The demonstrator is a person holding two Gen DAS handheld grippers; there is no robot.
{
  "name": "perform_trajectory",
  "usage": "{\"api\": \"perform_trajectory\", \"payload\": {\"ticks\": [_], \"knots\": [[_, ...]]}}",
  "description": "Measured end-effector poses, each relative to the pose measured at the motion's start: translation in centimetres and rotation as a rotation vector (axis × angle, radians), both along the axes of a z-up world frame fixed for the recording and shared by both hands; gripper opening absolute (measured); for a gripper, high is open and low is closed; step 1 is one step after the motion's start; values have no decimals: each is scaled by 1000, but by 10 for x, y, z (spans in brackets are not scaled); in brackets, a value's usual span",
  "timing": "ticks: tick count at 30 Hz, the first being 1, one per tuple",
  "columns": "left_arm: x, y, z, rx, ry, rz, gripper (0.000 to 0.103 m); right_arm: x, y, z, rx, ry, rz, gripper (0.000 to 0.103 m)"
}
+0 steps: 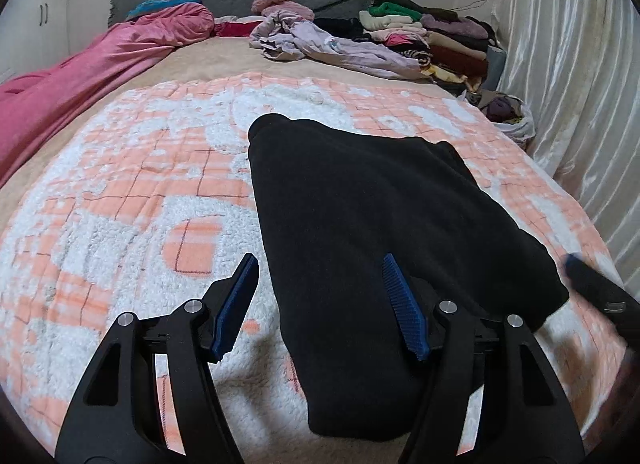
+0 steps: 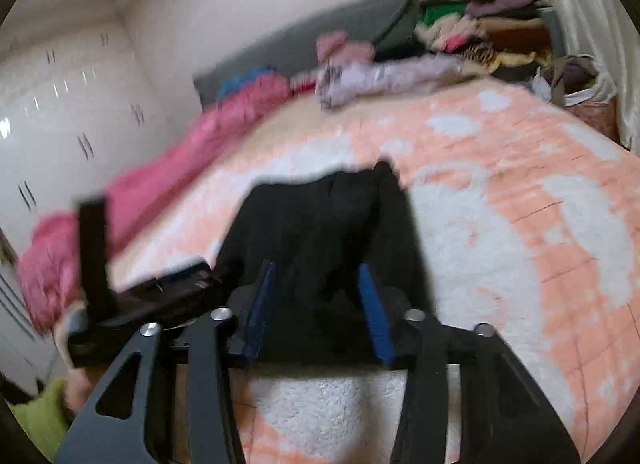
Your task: Fold small clothes
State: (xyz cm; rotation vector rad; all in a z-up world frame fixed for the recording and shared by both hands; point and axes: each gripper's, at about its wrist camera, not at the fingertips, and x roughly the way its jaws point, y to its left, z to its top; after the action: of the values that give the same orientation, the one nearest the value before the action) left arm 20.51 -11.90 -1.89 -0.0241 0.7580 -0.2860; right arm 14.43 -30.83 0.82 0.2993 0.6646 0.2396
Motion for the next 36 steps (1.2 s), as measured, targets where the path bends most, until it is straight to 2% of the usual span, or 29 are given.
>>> {"api": "perform_trajectory", "payload": {"ticks": [1, 3, 6, 8, 10, 12, 14, 16, 22, 26, 27, 28, 30, 33, 36], "knots": [[-1, 1, -1, -1, 1, -8, 58, 9, 0, -8, -33, 31, -21, 17], [-3, 2, -2, -9, 6, -25, 61, 20, -8, -22, -62, 79, -86, 17], [-4, 5, -4, -31, 16, -47, 66, 27, -17, -36, -43, 120, -105, 16], [-5, 6, -5, -32, 8, -53, 66, 25, -13, -25, -75, 110, -88, 19], [-5, 10, -5, -48, 7, -66, 66, 24, -12, -5, -59, 60, -77, 23], [-5, 13, -6, -66, 12, -84, 66, 32, -11, 14, -58, 24, -59, 34], [-6, 15, -6, -74, 8, -93, 67, 46, -8, 23, -70, 28, -39, 35], [-8, 16, -7, -73, 2, -104, 67, 70, -7, 23, -76, 71, -26, 35], [-12, 16, -5, -70, -12, -119, 67, 128, -17, -8, 30, 281, -39, 35], [-12, 15, -6, -72, -13, -127, 67, 140, -22, -25, 100, 330, -30, 36], [-12, 15, -6, -74, -12, -128, 67, 142, -21, -27, 113, 332, -25, 30], [-12, 15, -6, -75, -12, -130, 67, 142, -20, -28, 118, 329, -11, 29], [-12, 15, -5, -75, -14, -129, 68, 140, -17, -24, 105, 304, 9, 14], [-13, 16, -5, -79, -12, -130, 69, 130, -19, -12, 106, 221, 22, 9], [-13, 16, -5, -81, -13, -131, 70, 119, -20, 7, 66, 120, 22, 6]]}}
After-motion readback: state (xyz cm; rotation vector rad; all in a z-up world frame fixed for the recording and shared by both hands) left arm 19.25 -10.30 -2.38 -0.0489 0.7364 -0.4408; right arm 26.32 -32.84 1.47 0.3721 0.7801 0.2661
